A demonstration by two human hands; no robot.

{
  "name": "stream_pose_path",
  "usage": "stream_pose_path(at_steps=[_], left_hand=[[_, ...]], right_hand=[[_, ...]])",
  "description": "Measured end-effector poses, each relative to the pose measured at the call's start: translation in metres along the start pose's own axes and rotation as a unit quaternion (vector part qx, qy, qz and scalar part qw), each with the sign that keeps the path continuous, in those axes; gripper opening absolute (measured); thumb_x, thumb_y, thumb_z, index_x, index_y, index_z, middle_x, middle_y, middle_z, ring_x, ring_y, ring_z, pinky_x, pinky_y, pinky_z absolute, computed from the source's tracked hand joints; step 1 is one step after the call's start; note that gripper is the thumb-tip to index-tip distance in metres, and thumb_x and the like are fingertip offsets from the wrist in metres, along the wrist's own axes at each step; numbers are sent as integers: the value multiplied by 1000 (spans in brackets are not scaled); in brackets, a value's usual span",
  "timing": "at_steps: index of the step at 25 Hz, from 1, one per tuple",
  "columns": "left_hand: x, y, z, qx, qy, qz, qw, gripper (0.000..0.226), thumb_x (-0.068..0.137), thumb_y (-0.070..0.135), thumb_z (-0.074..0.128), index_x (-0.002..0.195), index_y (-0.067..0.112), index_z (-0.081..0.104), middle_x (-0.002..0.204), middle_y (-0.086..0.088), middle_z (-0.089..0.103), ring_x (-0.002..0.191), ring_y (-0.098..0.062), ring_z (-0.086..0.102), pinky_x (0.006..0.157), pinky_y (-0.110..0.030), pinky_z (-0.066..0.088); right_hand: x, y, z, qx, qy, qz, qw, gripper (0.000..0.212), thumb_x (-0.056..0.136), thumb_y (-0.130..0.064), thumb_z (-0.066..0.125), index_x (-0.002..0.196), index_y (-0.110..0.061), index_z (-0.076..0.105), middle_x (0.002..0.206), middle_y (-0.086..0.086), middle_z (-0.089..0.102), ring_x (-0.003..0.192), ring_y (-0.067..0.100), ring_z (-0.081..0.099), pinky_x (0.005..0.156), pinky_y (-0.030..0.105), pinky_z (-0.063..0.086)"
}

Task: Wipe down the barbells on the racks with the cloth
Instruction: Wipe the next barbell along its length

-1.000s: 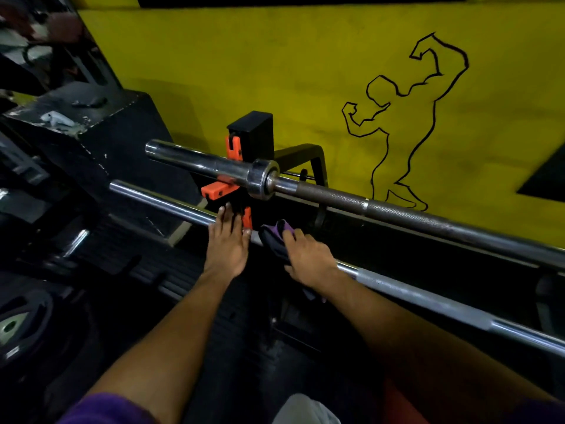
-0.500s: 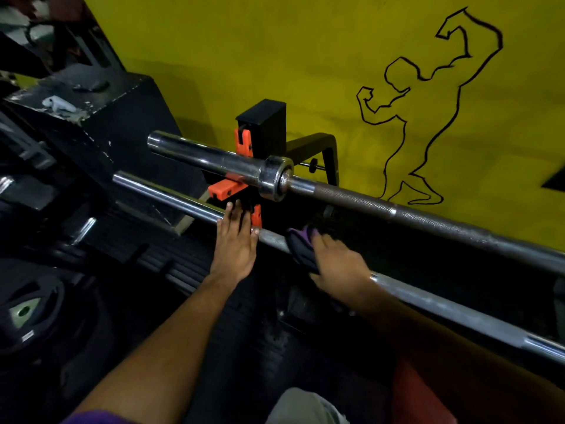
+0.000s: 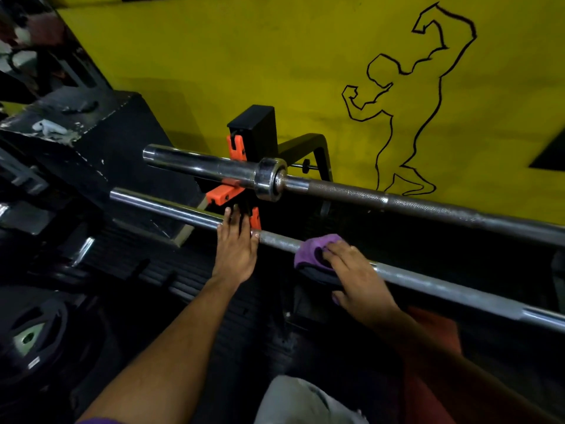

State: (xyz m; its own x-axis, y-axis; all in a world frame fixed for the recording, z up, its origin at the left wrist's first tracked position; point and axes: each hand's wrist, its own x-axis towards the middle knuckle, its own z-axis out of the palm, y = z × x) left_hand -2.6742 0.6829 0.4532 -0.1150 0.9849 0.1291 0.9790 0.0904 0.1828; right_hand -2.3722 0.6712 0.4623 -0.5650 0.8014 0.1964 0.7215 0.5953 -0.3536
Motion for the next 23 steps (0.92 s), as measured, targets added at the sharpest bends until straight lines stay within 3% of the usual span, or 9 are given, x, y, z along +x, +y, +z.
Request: stream_pose_path(at_steps=[3,6,8,10,13,16,19,21,23], left_hand=[[-1,-1,1,-1,7,10,1000,53,107,23,43,151,-5,34,163,-27,20,154,-41,7,121,-63,18],[2,-1,0,-12,3,10,1000,54,108,25,40,153,-4,32,165,-25,17,155,-39,3,123,-61,13],[1,-3,0,-24,-7,14,1000,56,109,29,37,155,-2,28,166,-23,12,155,-37,-1,125,-58,8],[0,-8,-3,-49,-20,32,998,60,109,34,33,157,0,24,168,-21,9,156,-33,-4,125,-56,5],[1,-22,-10,-61,-39,81,994,71,106,47,26,160,2,17,169,-18,5,156,-31,-4,127,-51,3],[3,-38,-11,-28,-41,147,988,83,102,60,12,160,1,14,168,-19,5,156,-33,1,126,-50,7],[7,-50,-11,-8,-48,187,981,89,99,63,13,159,-3,14,167,-23,10,155,-38,6,126,-51,15],[8,-53,-13,7,-56,205,977,92,98,65,16,159,-4,13,166,-24,13,154,-38,7,126,-50,15],[12,-61,-17,4,-57,237,970,88,102,65,21,158,-3,20,165,-23,20,153,-37,14,125,-48,19]], right_hand=[[-54,9,5,67,39,43,996,97,54,-7,85,144,-7,48,154,6,43,146,27,35,124,31,17],[-84,-11,9,113,60,109,986,80,70,-12,79,145,-14,51,151,-8,43,144,13,38,118,23,29],[-85,-30,6,186,55,221,956,50,85,-22,72,131,-33,55,131,-20,60,120,2,58,99,21,45],[-84,-44,12,266,61,309,911,32,87,-25,75,107,-40,55,102,-21,68,93,-2,65,79,16,48],[-82,-57,28,372,165,425,809,30,79,-17,85,100,-26,63,95,-2,73,88,15,69,80,27,52],[-66,-81,32,514,261,489,655,46,66,-29,92,102,-14,67,106,17,73,87,22,70,79,38,56],[-44,-106,32,563,343,487,573,24,86,-6,73,107,-15,64,104,16,71,80,17,74,66,31,60],[-40,-112,34,607,367,493,504,34,89,-3,65,114,-25,66,114,20,69,96,29,73,79,48,61],[-49,-112,41,693,356,480,403,56,85,-11,66,136,-32,58,125,29,63,113,45,64,92,65,52]])
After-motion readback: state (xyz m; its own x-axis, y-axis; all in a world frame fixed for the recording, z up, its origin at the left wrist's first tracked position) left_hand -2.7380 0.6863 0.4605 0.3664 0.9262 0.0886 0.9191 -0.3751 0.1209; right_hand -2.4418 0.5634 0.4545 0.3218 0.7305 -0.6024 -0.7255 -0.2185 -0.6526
